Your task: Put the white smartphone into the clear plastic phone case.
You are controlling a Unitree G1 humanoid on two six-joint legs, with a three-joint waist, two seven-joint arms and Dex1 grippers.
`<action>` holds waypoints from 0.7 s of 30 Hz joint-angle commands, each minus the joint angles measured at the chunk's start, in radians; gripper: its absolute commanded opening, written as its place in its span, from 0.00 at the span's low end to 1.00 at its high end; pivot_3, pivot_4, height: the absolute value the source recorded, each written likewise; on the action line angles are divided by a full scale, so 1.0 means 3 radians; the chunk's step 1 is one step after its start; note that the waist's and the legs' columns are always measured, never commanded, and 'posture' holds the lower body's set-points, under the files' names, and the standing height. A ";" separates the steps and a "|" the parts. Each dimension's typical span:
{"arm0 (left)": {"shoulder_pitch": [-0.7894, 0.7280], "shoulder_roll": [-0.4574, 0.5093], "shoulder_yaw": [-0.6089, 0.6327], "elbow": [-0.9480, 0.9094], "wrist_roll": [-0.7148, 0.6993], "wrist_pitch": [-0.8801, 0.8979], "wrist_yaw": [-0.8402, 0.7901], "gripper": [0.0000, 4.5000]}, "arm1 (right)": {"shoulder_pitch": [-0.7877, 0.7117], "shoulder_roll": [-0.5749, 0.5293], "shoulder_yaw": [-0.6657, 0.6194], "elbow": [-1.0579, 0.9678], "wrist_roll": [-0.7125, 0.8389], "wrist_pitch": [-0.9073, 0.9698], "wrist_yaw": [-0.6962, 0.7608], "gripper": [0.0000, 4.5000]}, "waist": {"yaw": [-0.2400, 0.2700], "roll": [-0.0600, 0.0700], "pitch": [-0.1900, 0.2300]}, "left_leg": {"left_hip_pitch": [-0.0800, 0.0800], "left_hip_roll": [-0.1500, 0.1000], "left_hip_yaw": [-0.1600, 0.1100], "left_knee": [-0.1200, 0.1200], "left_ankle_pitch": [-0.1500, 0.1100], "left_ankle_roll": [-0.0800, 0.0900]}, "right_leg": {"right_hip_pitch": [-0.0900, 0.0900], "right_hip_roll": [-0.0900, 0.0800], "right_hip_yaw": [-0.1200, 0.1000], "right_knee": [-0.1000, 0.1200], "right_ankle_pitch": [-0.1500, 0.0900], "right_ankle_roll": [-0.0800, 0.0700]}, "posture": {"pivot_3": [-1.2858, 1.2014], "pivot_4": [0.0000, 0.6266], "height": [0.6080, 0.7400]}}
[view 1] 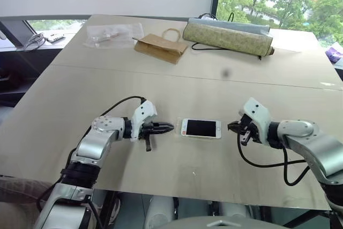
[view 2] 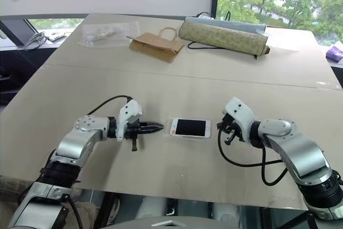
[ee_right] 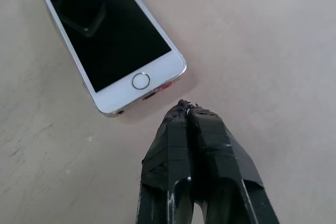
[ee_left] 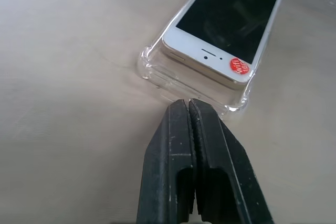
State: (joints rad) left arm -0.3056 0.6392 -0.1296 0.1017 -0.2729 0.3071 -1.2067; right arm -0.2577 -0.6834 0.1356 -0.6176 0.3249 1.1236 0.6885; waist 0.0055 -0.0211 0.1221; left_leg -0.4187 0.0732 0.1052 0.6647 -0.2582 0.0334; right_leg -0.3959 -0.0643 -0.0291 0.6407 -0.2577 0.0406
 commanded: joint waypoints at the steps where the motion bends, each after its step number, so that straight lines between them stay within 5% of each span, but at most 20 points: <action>1: -0.0003 0.0028 -0.0062 0.0071 0.0010 -0.0065 -0.0118 0.01 | 0.0044 -0.0040 -0.0068 -0.0177 0.0098 0.0043 -0.0033 0.00 | 0.0001 -0.0001 0.0001 | 0.0000 0.0000 0.0000 0.0000 0.0000 0.0000 | 0.0000 0.0000 0.0000 0.0000 0.0000 0.0000 | 0.52 0.24 1.00; 21: -0.0088 0.0032 -0.0070 0.0285 0.0082 -0.0288 -0.0320 0.01 | -0.0139 -0.0076 0.0388 -0.0002 0.0162 -0.0174 0.0010 0.00 | 0.0006 -0.0003 0.0002 | 0.0000 0.0000 0.0000 0.0000 0.0000 0.0001 | 0.0000 0.0001 0.0001 0.0000 0.0000 0.0001 | 0.52 0.24 1.00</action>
State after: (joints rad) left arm -0.3298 0.6418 -0.1381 0.1748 -0.2657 0.2282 -1.3034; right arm -0.2759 -0.7154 0.2456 -0.6074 0.3646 1.0913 0.6892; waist 0.0074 -0.0221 0.1228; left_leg -0.4188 0.0732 0.1054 0.6650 -0.2583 0.0336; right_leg -0.3959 -0.0641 -0.0288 0.6408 -0.2575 0.0410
